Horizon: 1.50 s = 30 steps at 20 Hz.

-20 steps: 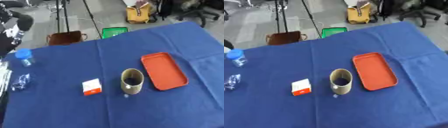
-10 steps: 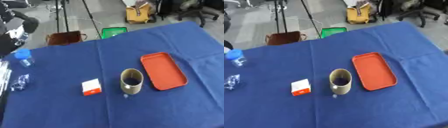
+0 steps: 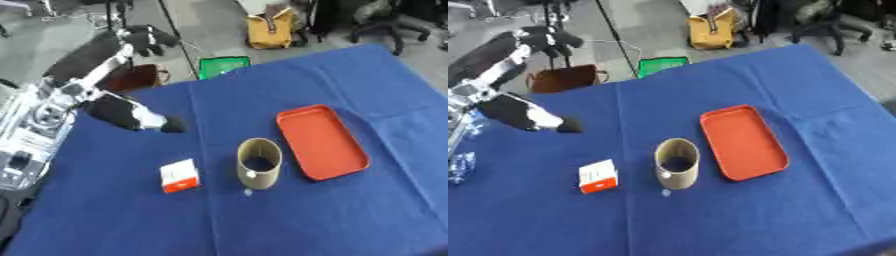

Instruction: Pick up objects on the table and place them in the box.

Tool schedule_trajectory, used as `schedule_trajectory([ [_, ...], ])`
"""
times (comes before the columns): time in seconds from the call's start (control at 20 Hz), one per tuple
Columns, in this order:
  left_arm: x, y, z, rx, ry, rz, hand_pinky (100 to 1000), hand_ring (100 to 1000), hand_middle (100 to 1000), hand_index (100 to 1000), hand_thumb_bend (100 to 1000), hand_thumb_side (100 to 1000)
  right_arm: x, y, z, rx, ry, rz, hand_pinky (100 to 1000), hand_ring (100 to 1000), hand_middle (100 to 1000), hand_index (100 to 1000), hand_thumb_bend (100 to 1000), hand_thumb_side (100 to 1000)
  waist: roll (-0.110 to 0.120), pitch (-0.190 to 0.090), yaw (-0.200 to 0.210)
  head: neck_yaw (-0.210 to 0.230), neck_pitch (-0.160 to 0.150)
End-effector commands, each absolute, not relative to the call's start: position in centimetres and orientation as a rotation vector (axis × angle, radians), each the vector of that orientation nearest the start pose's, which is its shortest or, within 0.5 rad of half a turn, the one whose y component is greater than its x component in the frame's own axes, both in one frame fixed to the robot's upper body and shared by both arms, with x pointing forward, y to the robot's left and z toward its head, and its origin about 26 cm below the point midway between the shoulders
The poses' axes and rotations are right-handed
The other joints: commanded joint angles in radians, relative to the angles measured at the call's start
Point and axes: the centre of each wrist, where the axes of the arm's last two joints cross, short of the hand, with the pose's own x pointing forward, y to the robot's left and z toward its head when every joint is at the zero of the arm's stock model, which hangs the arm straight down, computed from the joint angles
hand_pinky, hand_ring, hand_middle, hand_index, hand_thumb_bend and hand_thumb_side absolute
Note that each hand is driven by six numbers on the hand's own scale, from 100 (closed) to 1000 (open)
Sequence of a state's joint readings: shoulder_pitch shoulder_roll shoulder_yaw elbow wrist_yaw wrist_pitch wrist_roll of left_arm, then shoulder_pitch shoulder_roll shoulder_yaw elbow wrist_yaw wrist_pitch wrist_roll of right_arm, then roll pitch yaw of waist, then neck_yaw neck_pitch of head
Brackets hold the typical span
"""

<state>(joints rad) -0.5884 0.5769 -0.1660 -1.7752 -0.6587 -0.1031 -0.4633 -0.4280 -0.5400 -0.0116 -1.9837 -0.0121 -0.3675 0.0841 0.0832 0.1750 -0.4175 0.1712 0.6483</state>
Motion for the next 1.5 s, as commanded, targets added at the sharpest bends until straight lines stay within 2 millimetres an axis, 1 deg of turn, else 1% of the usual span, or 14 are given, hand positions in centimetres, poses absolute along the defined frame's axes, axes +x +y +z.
schedule_trajectory([
  [0.05,37.5,24.0,23.5,0.821,-1.680,-1.725,754,763,782,894,1000,683,30.3,-28.0,26.6,0.258,3.293,-1.005,607,725,739,841,489,497,-0.009,-0.017,-0.002,-0.001,0.003],
  [0.1,38.1,23.7,23.1,0.813,-1.660,-1.746,754,761,780,891,1000,685,30.3,-28.0,26.6,0.256,3.293,-1.005,607,725,738,841,490,497,-0.009,-0.017,-0.003,-0.002,0.004],
  [0.25,40.3,22.1,20.8,0.738,-1.597,-1.800,751,754,777,889,1000,693,30.4,-27.9,26.5,0.244,3.296,-1.004,607,725,738,842,490,497,-0.013,-0.019,-0.011,-0.002,0.007],
  [0.4,41.7,21.1,18.8,0.675,-1.547,-1.836,744,742,769,888,1000,701,30.4,-27.9,26.5,0.237,3.295,-1.003,607,725,738,842,489,498,-0.016,-0.018,-0.016,-0.001,0.009],
  [0.45,42.0,20.7,18.2,0.648,-1.536,-1.839,728,725,756,885,1000,710,30.4,-27.9,26.5,0.235,3.295,-1.002,608,725,738,842,489,498,-0.017,-0.018,-0.018,-0.001,0.008],
  [0.55,42.6,20.0,17.2,0.609,-1.524,-1.842,726,721,754,885,1000,712,30.4,-27.8,26.5,0.232,3.295,-1.002,608,725,738,842,489,498,-0.018,-0.017,-0.019,-0.003,0.008],
  [0.7,43.0,19.0,16.5,0.591,-1.535,-1.850,727,723,756,884,1000,708,30.4,-27.8,26.5,0.226,3.296,-1.001,608,725,738,841,489,498,-0.020,-0.018,-0.021,-0.002,0.008],
  [0.9,43.0,17.5,16.1,0.615,-1.595,-1.843,735,740,770,884,1000,692,30.4,-27.7,26.5,0.219,3.296,-1.002,608,725,738,842,489,499,-0.022,-0.020,-0.024,0.000,0.008],
  [1.15,42.8,16.4,15.3,0.646,-1.644,-1.834,737,747,776,885,1000,680,30.4,-27.7,26.5,0.214,3.296,-1.002,608,724,738,841,488,500,-0.025,-0.023,-0.028,0.002,0.007],
  [1.5,42.8,14.9,13.8,0.632,-1.622,-1.895,752,751,778,886,1000,660,30.4,-27.6,26.4,0.202,3.296,-1.002,608,724,738,841,487,501,-0.030,-0.026,-0.037,0.004,0.006],
])
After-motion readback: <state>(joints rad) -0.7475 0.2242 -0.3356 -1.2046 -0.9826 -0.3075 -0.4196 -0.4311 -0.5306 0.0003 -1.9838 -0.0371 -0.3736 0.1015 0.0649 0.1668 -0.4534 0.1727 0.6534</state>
